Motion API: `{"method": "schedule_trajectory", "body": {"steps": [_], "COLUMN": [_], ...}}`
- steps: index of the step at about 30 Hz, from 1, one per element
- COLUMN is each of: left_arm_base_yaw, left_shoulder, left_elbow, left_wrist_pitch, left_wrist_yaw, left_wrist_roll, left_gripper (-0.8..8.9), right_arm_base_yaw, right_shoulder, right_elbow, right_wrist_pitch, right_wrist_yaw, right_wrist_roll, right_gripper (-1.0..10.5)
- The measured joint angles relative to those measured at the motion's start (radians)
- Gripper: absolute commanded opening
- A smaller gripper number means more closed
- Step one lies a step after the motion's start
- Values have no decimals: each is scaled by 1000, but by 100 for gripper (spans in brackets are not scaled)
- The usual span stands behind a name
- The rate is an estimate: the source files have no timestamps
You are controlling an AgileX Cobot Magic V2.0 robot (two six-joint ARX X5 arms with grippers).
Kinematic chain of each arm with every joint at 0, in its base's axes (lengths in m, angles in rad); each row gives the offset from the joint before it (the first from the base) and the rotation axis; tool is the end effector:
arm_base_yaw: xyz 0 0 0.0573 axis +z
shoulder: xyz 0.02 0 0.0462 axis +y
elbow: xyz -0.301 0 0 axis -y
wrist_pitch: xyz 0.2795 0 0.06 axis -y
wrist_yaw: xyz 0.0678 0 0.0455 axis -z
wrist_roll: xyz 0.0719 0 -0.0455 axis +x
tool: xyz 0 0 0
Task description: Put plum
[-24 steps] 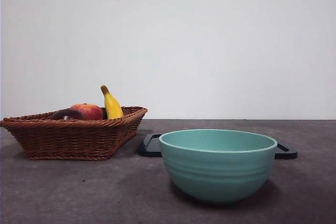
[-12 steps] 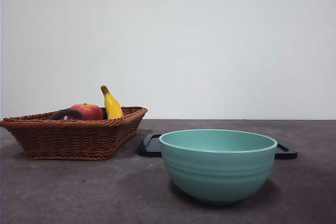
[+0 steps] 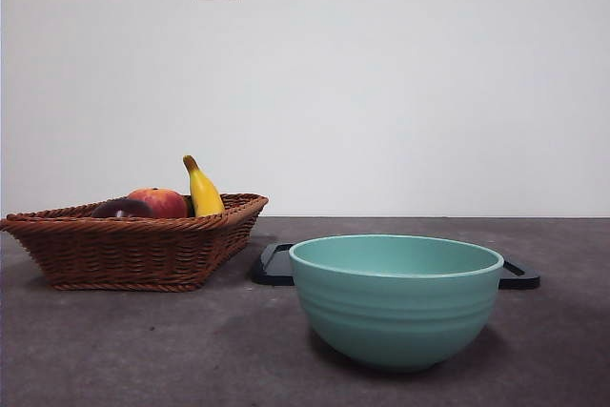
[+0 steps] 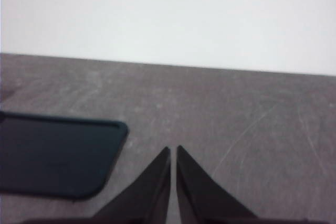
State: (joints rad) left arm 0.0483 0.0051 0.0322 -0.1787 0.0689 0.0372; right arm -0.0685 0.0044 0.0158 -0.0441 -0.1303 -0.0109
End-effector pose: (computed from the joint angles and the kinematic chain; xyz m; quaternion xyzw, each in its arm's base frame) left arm 0.1348 0.0016 0.1515 0.0141 0.0754 -0.0117 0.9970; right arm 0.1371 0.0000 0.1635 -0.0038 0.0161 0.0310 0.9994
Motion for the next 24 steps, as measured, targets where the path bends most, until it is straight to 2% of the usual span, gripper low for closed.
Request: {"method": "schedule_trajectory", "body": {"steps": [6,24], "left_arm_base_yaw": [0,0], "left_shoulder": [0,0], "left_elbow": [0,0], "left_wrist_pitch": [0,0], "left_wrist_yaw": [0,0], "left_wrist_roll": [0,-2], "left_gripper": [7,7], "right_arm_base_yaw": [0,0], "right_shoulder": [0,1], "right_elbow": [0,0], "right_wrist_pitch": [-117,-117], "right_wrist_yaw": [2,0], "right_wrist_roll": [0,0], "right_gripper": [13,13]}}
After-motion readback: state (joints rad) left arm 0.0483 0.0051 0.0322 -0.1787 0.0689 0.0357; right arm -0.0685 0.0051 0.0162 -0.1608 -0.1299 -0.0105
